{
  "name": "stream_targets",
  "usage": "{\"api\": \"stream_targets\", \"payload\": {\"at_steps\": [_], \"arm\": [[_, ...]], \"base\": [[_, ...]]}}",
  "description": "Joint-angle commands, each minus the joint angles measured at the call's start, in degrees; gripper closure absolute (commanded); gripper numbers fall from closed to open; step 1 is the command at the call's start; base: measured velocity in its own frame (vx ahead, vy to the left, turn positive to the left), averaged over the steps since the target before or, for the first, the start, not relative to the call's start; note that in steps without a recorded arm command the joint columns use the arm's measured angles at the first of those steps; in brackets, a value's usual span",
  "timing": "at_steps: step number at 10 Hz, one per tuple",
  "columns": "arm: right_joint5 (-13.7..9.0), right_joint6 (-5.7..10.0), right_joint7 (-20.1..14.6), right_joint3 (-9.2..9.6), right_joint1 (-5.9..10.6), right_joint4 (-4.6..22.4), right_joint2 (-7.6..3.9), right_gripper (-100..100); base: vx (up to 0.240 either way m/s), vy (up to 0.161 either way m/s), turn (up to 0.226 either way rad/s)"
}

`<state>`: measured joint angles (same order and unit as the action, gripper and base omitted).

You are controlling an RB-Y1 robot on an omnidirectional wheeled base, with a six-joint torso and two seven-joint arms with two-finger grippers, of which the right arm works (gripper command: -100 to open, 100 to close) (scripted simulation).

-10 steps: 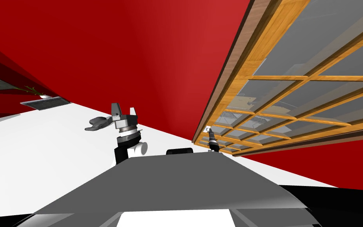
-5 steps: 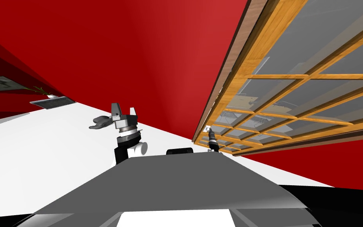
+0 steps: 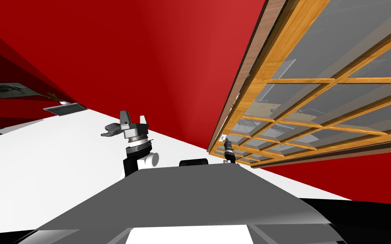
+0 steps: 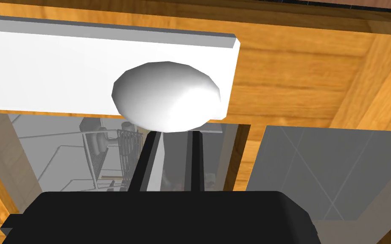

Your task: Pull the door open

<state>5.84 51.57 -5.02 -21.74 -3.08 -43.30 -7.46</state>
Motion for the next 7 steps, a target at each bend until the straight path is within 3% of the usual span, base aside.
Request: {"api": "stream_targets", "payload": {"at_steps": [1, 2, 7], "arm": [[-0.29, 0.58, -1.75, 1.36, 0.85, -0.26, 0.64, 100], [-0.29, 0.58, -1.75, 1.36, 0.85, -0.26, 0.64, 100], [-5.72, 0.39, -10.37, 4.70, 1.82, 1.14, -0.46, 100]], "base": [[-0.034, -0.004, 0.019], [-0.009, 0.009, -0.023], [-0.040, -0.013, 0.051]]}}
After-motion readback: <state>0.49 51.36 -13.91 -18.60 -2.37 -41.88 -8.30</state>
